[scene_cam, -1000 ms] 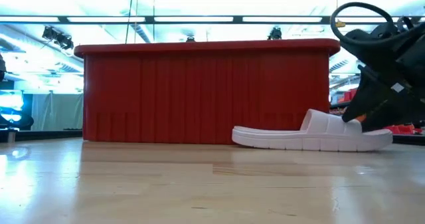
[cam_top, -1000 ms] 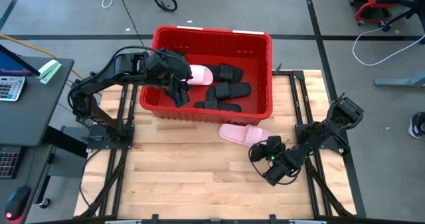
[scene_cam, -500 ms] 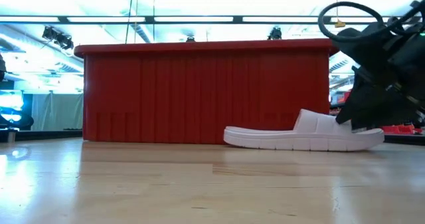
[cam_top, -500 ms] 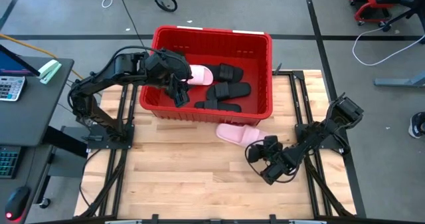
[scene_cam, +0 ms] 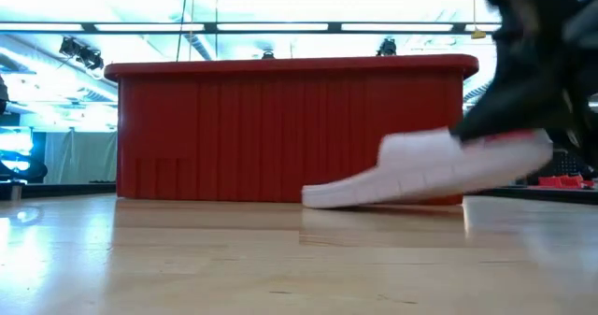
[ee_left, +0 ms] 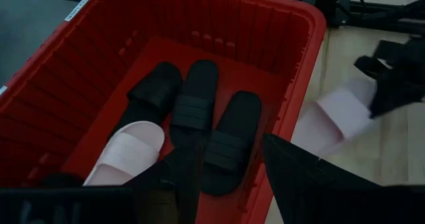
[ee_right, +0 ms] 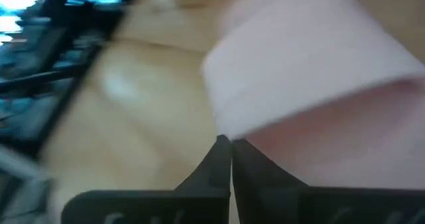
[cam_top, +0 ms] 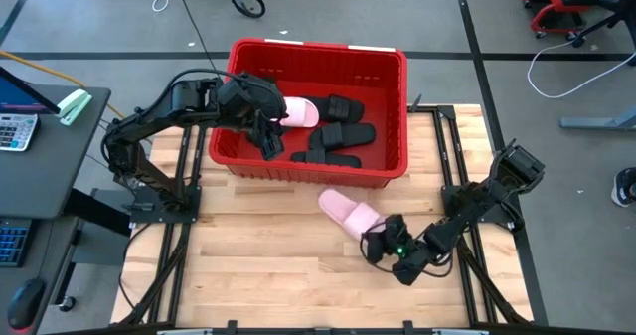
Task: Pick and place slides into bin
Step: Put the pink slipper into the red bin
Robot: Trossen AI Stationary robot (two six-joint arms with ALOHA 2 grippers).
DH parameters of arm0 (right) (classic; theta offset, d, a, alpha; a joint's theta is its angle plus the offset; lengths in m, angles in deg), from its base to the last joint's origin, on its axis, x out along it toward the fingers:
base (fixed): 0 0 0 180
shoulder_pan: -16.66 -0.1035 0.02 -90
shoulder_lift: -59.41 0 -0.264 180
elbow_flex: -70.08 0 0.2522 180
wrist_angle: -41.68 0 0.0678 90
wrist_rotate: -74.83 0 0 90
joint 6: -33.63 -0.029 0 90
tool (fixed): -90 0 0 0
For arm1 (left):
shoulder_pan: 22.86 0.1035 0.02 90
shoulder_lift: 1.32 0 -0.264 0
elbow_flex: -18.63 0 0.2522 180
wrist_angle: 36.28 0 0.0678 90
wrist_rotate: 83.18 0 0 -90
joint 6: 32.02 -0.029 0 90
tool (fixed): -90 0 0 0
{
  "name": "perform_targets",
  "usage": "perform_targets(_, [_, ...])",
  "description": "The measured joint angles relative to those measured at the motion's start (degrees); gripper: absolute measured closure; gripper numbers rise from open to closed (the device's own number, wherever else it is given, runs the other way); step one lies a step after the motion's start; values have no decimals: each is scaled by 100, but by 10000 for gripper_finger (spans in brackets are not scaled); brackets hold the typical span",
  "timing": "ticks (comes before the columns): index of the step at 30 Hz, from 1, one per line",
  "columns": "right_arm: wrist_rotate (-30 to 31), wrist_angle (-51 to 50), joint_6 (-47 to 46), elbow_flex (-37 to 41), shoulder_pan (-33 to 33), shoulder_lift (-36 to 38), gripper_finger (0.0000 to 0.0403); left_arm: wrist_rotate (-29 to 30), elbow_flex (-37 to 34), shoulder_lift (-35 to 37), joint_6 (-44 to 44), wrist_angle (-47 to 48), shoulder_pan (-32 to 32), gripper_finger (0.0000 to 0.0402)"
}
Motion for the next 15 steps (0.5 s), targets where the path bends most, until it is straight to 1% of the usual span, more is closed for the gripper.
perform_targets(3, [144, 990, 885, -13, -125, 0, 399, 0, 0, 0, 0, 0, 2, 239])
perform_targets(6, [175, 1446, 1765, -201, -199, 0, 400, 0, 0, 0, 0, 0, 0, 239])
perform_targets(10, [174, 1490, 2729, -715, -260, 0, 400, 0, 0, 0, 1, -2, -1, 239])
perform_targets(15, [219, 1394, 4201, -1565, -265, 0, 401, 0, 0, 0, 0, -2, 2, 239])
